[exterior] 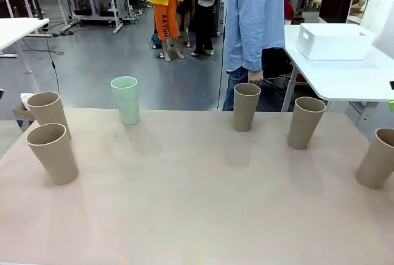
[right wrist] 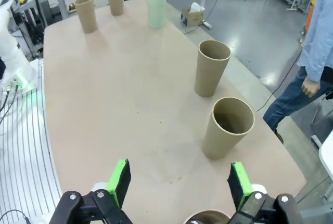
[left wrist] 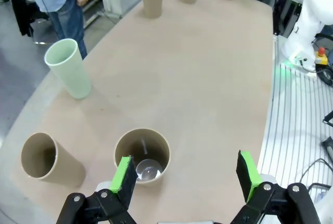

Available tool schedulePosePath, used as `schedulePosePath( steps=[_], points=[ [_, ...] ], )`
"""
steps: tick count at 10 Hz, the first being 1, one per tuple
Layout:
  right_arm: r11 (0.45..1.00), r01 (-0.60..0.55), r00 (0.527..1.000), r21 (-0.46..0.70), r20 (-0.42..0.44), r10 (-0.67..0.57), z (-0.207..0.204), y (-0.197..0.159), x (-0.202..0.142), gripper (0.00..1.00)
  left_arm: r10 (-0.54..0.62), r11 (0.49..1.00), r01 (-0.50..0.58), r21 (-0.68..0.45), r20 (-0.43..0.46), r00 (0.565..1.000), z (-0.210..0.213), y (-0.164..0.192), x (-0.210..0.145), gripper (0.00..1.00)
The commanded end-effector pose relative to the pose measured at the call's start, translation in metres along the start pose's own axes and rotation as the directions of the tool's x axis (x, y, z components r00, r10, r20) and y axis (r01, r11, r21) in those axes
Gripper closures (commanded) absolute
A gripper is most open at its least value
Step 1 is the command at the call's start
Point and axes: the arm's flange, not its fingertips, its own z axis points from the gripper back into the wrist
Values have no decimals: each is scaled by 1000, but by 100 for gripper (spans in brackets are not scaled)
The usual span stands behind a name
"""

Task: Stack the cups and store them in the basket.
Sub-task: Pick up two Reusable plastic cups , one in each hand.

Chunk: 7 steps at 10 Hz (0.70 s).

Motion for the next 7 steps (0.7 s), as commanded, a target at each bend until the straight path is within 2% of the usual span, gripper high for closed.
schedulePosePath(
  steps=[1,3,4,5,7],
  points=[
    [1000,-21,999,5,43,21,-1,18,-10,0,-55,998,54,21,41,998,-6,-9,8,0],
    [1000,-21,999,-5,43,21,0,19,-7,0,-85,996,83,33,60,995,-5,-7,15,0],
    [1000,-25,998,-17,56,26,1,18,-4,0,-50,998,46,47,85,995,-4,-4,18,0],
    [1000,7,1000,3,14,-7,6,4,-1,0,-47,999,47,14,28,998,-2,-9,16,0],
    [1000,7,1000,3,14,-7,6,4,-1,0,-47,999,47,14,28,998,-2,-9,16,0]
  ],
)
